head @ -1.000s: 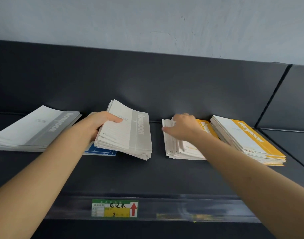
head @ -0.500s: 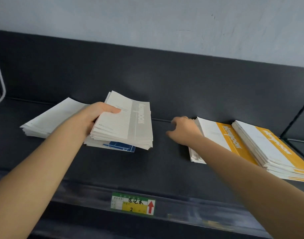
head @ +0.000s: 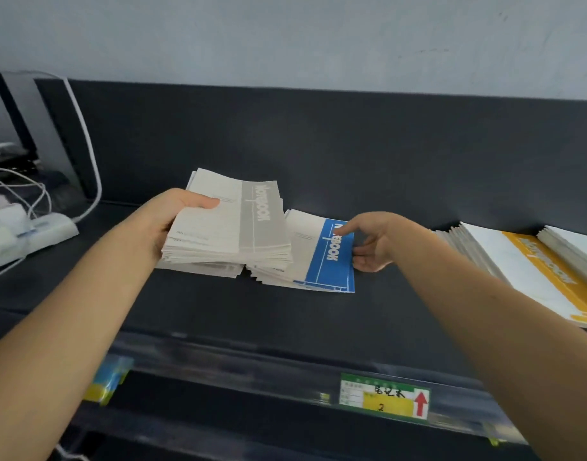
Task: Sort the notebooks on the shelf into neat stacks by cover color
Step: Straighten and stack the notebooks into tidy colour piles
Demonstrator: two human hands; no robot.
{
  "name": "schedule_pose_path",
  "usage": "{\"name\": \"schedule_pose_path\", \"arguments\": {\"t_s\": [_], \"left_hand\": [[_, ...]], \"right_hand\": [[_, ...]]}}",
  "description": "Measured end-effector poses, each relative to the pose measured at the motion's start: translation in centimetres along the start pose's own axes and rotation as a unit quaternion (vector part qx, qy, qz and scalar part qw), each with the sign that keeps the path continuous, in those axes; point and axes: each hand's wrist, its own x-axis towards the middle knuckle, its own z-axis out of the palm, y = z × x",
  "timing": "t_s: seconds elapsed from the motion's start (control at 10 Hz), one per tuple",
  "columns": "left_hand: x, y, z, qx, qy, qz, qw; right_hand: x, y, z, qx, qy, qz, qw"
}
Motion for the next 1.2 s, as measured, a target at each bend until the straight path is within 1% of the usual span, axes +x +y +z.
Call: {"name": "schedule_pose_path", "arguments": {"t_s": [0.1, 0.2, 0.3, 0.4, 0.5, 0.6, 0.7, 0.8, 0.9, 1.0, 1.1, 1.2], "left_hand": [[0.4, -0.3, -1.6, 0.000, -0.008, 0.024, 1.000], [0.7, -0.3, -2.4, -0.002, -0.008, 0.027, 1.000], [1.3, -0.5, -2.8, -0.019, -0.028, 0.024, 0.999], [2.3, -0.8, -2.8, -0.039, -0.061, 0.007, 0.997], [3.2, -1.1, -2.4, -0.059, -0.096, -0.012, 0.994], [3.7, -1.3, -1.4, -0.054, -0.119, -0.012, 0.991], [4.5, -1.4, -0.1, -0.043, -0.136, -0.015, 0.990], [5.0, -1.4, 1.8, -0.037, -0.164, -0.036, 0.985], [5.4, -1.6, 3.9, -0.021, -0.189, -0.059, 0.980], [5.8, -2.0, 5.9, 0.015, -0.194, -0.069, 0.978], [6.2, -2.2, 7.4, 0.041, -0.187, -0.062, 0.980], [6.3, -2.4, 8.2, 0.033, -0.184, -0.063, 0.980]], "right_hand": [[0.7, -0.1, -0.3, -0.015, -0.004, 0.028, 0.999], [0.5, 0.4, 0.2, -0.050, 0.015, 0.031, 0.998], [0.5, 0.9, 1.1, -0.075, 0.031, 0.035, 0.996], [0.4, 1.4, 2.9, -0.109, 0.065, 0.001, 0.992], [0.9, 1.3, 4.1, -0.103, 0.088, -0.051, 0.989], [0.7, 1.1, 2.7, -0.085, 0.103, -0.059, 0.989], [0.0, 1.2, -0.7, -0.166, 0.204, -0.071, 0.962], [-0.8, 1.8, -4.0, -0.222, 0.270, -0.072, 0.934], [-0.8, 2.2, -5.7, -0.265, 0.277, -0.058, 0.922], [-0.5, 2.8, -6.6, -0.247, 0.285, -0.051, 0.925], [-0.8, 3.6, -7.0, -0.345, 0.315, -0.070, 0.881], [-0.7, 4.2, -5.6, -0.359, 0.345, -0.210, 0.841]]}}
